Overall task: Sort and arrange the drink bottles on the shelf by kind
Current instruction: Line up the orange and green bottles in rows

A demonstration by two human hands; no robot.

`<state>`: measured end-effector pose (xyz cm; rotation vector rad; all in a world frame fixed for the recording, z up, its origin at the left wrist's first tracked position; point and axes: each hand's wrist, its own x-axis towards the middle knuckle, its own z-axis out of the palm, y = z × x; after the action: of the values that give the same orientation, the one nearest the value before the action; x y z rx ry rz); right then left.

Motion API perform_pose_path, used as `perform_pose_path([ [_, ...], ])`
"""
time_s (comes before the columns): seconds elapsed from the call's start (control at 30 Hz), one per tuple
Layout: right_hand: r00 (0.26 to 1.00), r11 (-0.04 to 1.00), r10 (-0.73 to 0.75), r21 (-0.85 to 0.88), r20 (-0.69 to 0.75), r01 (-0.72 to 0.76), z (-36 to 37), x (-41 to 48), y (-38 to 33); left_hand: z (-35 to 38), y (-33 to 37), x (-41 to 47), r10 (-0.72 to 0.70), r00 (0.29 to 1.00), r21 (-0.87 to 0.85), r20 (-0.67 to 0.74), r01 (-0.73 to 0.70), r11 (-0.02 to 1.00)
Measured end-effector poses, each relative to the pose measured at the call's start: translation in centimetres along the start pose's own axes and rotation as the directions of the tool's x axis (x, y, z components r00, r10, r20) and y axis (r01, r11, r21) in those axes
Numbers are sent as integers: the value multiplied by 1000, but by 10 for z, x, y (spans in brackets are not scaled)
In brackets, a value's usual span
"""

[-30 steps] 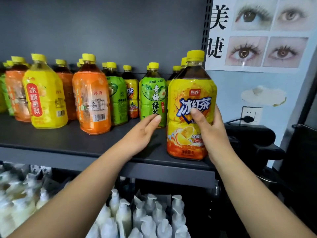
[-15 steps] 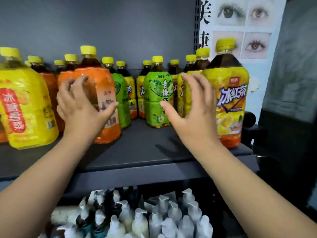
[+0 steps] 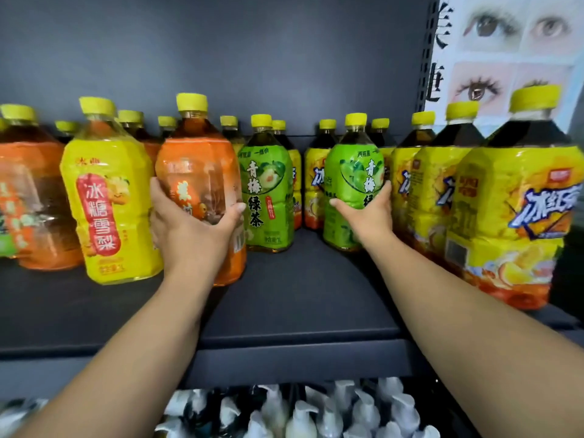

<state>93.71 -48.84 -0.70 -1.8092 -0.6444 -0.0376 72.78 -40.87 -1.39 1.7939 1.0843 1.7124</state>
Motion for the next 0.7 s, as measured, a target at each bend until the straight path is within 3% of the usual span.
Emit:
perform_pose_path([
  [0.1,998,998,68,15,15,-69,-4,0,1,0,-4,4,22,998,58,-61,-19,998],
  [0.3,999,997,37,-61,-33,-39,-14,-17,-2,-1,4,3,20,990,154,-142,3,988],
  [0.33,999,999,32,-26,-43,-33,-16,-21,-4,-4,7,0,105,979,157,-176,-77,985],
  [0.4,994,973,66,226,-92,-44,-22,-24,-8,-8,17,-11,365,911,71,-190,-358,931],
  [0.47,985,905,50,424,-165,25,-25,-27,-12,-3,24,-19,566,820,-23,-82,-569,822],
  [0.5,983,896,16,438,-184,68,-25,-28,-14,2,28,-20,573,820,-79,12,-570,818],
  [0.57,988,899,-30,427,-151,92,-22,-30,-14,18,36,-17,423,891,-151,167,-400,904],
  [0.63,997,911,-34,407,-64,58,-20,-31,-13,38,37,-3,121,963,-166,241,-82,983],
  [0.7,999,923,-48,382,15,39,-19,-31,-11,53,38,13,-118,942,-206,313,189,960],
])
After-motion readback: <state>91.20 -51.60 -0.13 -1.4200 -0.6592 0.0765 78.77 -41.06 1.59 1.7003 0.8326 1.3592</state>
